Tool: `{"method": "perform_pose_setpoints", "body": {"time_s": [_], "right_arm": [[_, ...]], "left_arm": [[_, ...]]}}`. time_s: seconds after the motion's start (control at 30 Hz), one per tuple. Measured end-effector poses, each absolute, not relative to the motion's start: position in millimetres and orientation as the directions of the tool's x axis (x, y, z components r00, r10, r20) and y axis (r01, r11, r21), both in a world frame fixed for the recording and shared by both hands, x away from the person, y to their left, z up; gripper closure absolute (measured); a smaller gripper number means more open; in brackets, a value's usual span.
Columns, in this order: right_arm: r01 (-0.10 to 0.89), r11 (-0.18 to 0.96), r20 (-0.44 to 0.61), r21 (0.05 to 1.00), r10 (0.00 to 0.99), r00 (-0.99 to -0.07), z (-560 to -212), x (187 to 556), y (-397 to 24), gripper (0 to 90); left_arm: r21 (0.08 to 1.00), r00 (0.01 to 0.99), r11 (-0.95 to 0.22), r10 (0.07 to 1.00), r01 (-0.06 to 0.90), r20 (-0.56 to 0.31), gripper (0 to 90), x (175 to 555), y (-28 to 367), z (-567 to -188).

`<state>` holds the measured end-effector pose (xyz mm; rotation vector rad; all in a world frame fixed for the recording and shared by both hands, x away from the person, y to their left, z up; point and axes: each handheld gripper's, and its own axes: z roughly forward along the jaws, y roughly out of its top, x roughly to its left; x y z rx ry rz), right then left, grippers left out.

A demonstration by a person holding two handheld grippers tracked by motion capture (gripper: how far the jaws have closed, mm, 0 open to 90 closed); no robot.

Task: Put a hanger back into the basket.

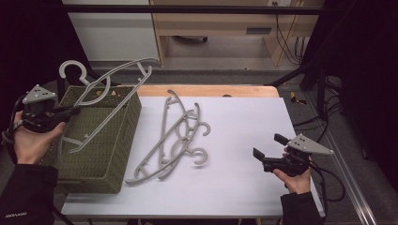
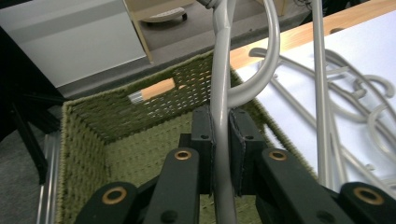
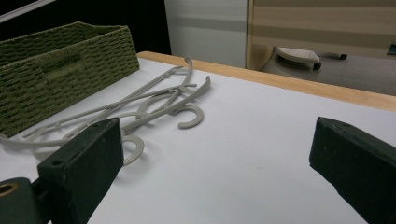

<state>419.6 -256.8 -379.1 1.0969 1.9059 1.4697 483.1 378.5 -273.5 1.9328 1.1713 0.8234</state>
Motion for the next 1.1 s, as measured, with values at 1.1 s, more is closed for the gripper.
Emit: {"method": "perform_pose_setpoints", "body": {"time_s": [1.1], "right_arm": [[0.303,0.099,0.089,0.948,0.831,-0.549,-380,420,-255,3.3]], "left_arm": [[0.765,0.306,-0.351,0.929,0.54,0.21,81.2,476,450,-318]]}}
